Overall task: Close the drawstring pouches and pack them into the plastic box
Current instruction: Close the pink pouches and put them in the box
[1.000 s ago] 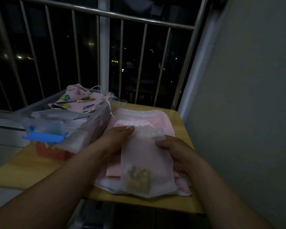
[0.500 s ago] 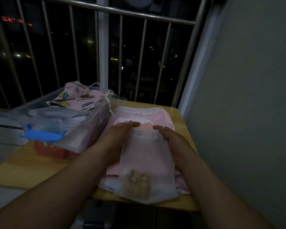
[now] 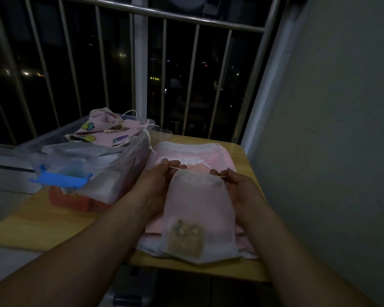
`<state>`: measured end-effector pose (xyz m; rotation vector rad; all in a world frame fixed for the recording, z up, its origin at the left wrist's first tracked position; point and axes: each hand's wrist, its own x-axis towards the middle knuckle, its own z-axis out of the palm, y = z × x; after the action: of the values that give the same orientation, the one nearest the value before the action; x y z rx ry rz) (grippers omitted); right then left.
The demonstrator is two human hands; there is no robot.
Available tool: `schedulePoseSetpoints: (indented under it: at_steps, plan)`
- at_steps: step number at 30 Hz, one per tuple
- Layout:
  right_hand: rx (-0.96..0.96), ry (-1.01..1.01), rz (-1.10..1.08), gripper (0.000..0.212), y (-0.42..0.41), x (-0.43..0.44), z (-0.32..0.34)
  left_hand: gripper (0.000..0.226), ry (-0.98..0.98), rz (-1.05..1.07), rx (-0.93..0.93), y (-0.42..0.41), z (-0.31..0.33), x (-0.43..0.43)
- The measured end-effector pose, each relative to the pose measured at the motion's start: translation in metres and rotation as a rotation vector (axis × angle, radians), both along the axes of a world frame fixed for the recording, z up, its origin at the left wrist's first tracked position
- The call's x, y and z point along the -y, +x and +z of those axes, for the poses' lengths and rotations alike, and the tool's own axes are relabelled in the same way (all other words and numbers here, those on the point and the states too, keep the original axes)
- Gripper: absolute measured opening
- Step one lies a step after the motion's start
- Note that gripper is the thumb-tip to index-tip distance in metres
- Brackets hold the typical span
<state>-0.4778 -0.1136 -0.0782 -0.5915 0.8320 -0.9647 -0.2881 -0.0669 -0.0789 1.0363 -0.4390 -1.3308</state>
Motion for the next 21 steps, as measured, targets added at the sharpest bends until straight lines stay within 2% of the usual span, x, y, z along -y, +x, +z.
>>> schedulePoseSetpoints:
  at_steps: [8,12,15,21]
  plan:
    - [0.154,0.039,-0.093,0.037,0.0010,0.0025,0.0011,0.047,0.004,0.003,-0.317,0.0023,0.0029,-0.0010]
    - [0.220,0.047,-0.154,0.044,0.0024,0.0024,0.0053,0.053,-0.050,0.027,-0.442,0.0002,0.0024,0.0038]
    - [0.228,0.014,-0.174,0.048,0.0051,0.0012,0.0055,0.051,-0.073,0.038,-0.434,0.0003,0.0017,0.0064]
    - [0.158,0.038,-0.149,0.043,-0.0035,0.0061,0.0100,0.044,-0.078,-0.005,-0.224,-0.0036,0.0029,0.0021]
